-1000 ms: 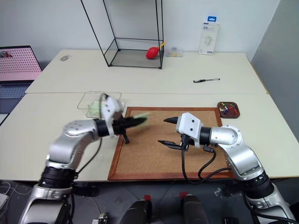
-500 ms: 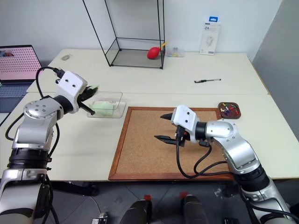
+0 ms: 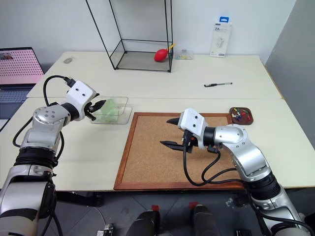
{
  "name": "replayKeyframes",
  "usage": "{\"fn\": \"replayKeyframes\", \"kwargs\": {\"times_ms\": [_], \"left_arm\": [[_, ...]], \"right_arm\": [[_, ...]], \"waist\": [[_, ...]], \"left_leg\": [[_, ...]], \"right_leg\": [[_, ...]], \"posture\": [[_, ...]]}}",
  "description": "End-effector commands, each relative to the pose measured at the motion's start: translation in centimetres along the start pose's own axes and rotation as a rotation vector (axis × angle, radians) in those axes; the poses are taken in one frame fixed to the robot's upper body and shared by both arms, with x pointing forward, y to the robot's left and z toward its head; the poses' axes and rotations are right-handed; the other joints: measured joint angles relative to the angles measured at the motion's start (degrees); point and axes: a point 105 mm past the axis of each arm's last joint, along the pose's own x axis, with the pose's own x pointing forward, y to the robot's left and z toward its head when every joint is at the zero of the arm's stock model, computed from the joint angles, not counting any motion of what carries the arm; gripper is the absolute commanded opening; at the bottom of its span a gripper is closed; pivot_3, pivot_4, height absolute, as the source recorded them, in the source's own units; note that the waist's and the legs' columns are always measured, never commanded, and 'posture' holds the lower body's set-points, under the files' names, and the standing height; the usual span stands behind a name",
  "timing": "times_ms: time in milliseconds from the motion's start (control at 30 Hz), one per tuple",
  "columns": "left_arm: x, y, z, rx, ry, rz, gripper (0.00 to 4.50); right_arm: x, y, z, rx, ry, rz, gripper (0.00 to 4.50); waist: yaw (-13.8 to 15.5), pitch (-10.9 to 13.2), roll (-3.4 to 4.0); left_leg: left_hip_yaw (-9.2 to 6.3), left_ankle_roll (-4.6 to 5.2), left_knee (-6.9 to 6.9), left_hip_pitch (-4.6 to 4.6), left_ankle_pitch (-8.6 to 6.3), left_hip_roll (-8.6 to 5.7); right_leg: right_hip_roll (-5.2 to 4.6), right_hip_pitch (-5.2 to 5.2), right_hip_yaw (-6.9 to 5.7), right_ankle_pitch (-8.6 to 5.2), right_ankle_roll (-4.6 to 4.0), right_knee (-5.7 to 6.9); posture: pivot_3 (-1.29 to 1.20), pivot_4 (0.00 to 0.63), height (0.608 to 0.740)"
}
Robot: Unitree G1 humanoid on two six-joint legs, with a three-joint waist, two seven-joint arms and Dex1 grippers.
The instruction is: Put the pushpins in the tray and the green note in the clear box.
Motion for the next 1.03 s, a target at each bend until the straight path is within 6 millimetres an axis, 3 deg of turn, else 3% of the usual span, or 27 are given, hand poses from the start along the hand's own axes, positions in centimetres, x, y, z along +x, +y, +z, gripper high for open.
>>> {"fn": "replayKeyframes", "kwargs": {"times_ms": [33, 267, 467, 567, 700, 867, 1033], "left_arm": [[-0.1, 0.6, 1.8, 0.013, -0.063, -0.005, 2.42], [-0.8, 0.9, 2.8, -0.023, -0.107, -0.011, 3.75], [-2.8, 0.2, 5.8, -0.133, -0.244, -0.088, 3.75], [-4.2, -2.1, 7.5, -0.169, -0.303, -0.187, 3.75], [-5.7, -5.7, 7.9, -0.247, -0.335, -0.288, 3.75], [-7.5, -11.2, 7.3, -0.299, -0.343, -0.463, 3.75], [-7.9, -13.8, 6.3, -0.299, -0.328, -0.525, 3.75]], "right_arm": [[-0.1, 0.1, 1.2, -0.032, -0.037, 0.0, 3.66], [-0.2, 0.0, 1.4, -0.033, -0.043, -0.009, 3.66], [-0.9, -0.6, 1.4, 0.018, -0.076, -0.082, 3.66], [-2.1, -1.5, 1.1, 0.073, -0.117, -0.211, 3.66], [-4.0, -1.3, -0.4, 0.131, -0.106, -0.282, 3.66], [-6.7, -0.6, -3.3, 0.191, -0.011, -0.318, 3.66], [-8.3, -1.3, -4.9, 0.215, 0.031, -0.394, 3.66]], "waist": [[0.0, 0.0, 0.0], [-0.02, 0.0, 0.0], [-0.04, 0.0, 0.0], [-0.03, 0.0, 0.0], [0.0, 0.0, 0.0], [0.04, 0.0, 0.0], [-0.05, 0.0, 0.0]], "left_leg": [[0.0, 0.0, 0.0, 0.0, 0.0, 0.0], [0.0, 0.0, 0.0, 0.0, 0.0, 0.0], [0.0, 0.0, 0.0, 0.0, 0.0, 0.01], [-0.01, 0.0, 0.0, 0.0, 0.0, 0.02], [0.02, 0.0, 0.0, 0.01, 0.0, 0.0], [0.04, 0.0, 0.0, 0.09, 0.0, 0.02], [0.12, 0.0, 0.01, 0.26, 0.0, 0.08]], "right_leg": [[0.0, 0.0, 0.0, 0.0, 0.0, 0.0], [0.0, 0.0, 0.0, 0.0, 0.0, 0.01], [0.0, 0.0, 0.01, 0.0, 0.0, 0.01], [-0.01, 0.0, 0.03, 0.0, 0.0, 0.0], [-0.05, 0.02, 0.08, 0.0, 0.0, 0.0], [-0.04, 0.08, 0.08, -0.01, -0.01, 0.0], [0.02, 0.2, 0.12, -0.02, -0.05, 0.02]], "posture": [[0.0, 0.15, 0.74], [0.0, 0.15, 0.74], [0.0, 0.15, 0.74], [0.0, 0.15, 0.74], [0.0, 0.15, 0.74], [0.0, 0.15, 0.74], [0.0, 0.15, 0.74]]}}
